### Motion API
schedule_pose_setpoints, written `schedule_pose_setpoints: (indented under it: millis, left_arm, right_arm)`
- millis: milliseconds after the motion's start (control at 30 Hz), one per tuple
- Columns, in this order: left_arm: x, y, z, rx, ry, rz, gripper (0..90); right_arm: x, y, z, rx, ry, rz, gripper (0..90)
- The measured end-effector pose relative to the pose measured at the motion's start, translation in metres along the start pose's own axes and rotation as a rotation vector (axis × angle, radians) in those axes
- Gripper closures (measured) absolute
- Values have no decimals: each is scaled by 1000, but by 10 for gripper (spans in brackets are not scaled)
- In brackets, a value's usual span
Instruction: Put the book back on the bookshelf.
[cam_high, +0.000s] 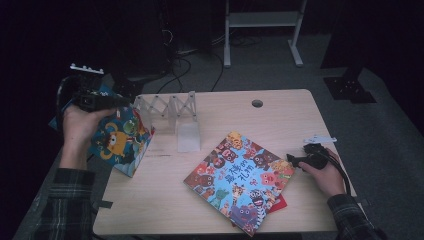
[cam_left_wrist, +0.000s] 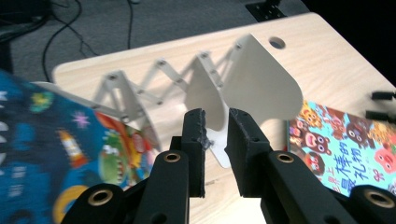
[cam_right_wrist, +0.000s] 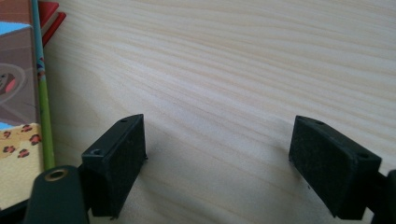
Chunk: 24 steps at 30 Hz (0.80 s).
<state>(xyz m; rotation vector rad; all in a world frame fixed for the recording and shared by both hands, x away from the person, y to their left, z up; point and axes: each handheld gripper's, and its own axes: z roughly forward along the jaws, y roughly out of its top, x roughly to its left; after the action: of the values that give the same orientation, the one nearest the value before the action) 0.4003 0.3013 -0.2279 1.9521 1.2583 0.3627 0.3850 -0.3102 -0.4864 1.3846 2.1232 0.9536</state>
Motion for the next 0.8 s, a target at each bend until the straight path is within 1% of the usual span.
schedule_pose_setpoints:
  millis: [200, 300, 433, 500, 567, 633, 733, 800]
  left_arm:
    - [-15, -13, 18, 22, -22, 24, 715]
    - [-20, -21, 26, 34, -23, 33, 693]
    - [-25, -32, 37, 35, -34, 31, 679]
    - [-28, -37, 42, 36, -38, 39, 665]
    - [-32, -42, 46, 37, -30, 52, 637]
    - [-35, -48, 50, 36, -38, 56, 615]
    - [-41, -57, 58, 28, -30, 70, 565]
    - [-45, -64, 64, 23, -43, 71, 519]
  right_arm:
    - [0, 0, 0, 1, -1, 3, 174]
    - [0, 0, 0, 3, 1, 1, 164]
    - [1, 0, 0, 7, 2, 1, 148]
    - [1, 0, 0, 7, 1, 0, 144]
    - [1, 0, 0, 7, 1, -1, 138]
    - [1, 0, 1, 10, 4, -4, 127]
    - [1, 0, 1, 11, 3, -3, 124]
    - [1, 0, 1, 12, -2, 0, 117]
